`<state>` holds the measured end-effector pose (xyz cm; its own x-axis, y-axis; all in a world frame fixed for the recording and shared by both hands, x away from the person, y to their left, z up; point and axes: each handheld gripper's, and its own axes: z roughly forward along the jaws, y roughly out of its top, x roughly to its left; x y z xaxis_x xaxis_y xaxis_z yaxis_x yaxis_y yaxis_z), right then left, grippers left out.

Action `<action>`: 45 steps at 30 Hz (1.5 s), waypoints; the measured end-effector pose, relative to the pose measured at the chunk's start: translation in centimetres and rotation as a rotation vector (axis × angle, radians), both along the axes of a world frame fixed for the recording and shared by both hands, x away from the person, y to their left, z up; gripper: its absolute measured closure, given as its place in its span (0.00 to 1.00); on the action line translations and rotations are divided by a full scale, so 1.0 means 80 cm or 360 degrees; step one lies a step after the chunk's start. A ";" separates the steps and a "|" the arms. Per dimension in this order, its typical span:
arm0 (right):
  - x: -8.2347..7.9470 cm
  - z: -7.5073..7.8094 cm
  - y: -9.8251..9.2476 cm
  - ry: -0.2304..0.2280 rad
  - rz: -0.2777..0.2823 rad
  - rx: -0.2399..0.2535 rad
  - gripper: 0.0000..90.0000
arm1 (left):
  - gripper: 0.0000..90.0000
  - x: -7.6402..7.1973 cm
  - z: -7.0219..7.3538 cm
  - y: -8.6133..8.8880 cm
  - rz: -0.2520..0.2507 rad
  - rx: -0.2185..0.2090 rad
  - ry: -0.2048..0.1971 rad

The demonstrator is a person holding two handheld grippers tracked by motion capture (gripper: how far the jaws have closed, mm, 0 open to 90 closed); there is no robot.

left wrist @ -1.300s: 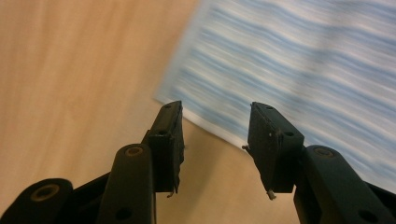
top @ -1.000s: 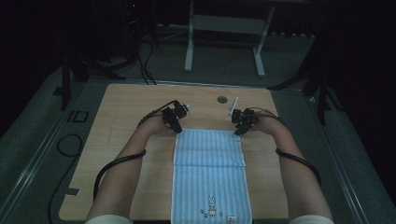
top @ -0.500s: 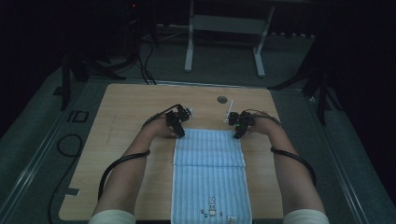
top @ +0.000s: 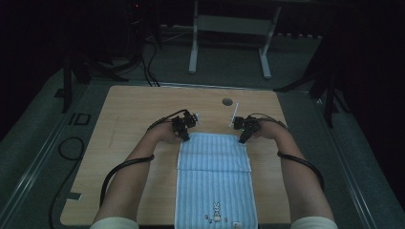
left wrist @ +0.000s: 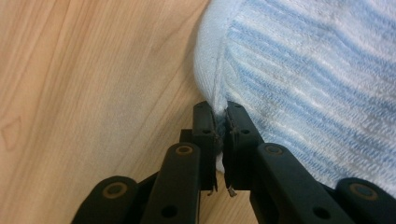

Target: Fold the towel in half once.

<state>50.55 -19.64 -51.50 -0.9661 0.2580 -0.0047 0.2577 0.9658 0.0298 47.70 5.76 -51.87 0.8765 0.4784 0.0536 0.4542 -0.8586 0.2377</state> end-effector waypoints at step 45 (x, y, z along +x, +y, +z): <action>-0.052 0.164 -0.007 -0.0739 0.0021 0.0154 0.94 | 0.94 -0.051 0.148 0.039 -0.0007 -0.0193 -0.0492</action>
<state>46.40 -20.22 -38.35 -0.8707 0.2662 -0.4135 0.1835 0.9560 0.2291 43.60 8.85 -40.04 0.8297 0.4938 0.2604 0.3408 -0.8175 0.4643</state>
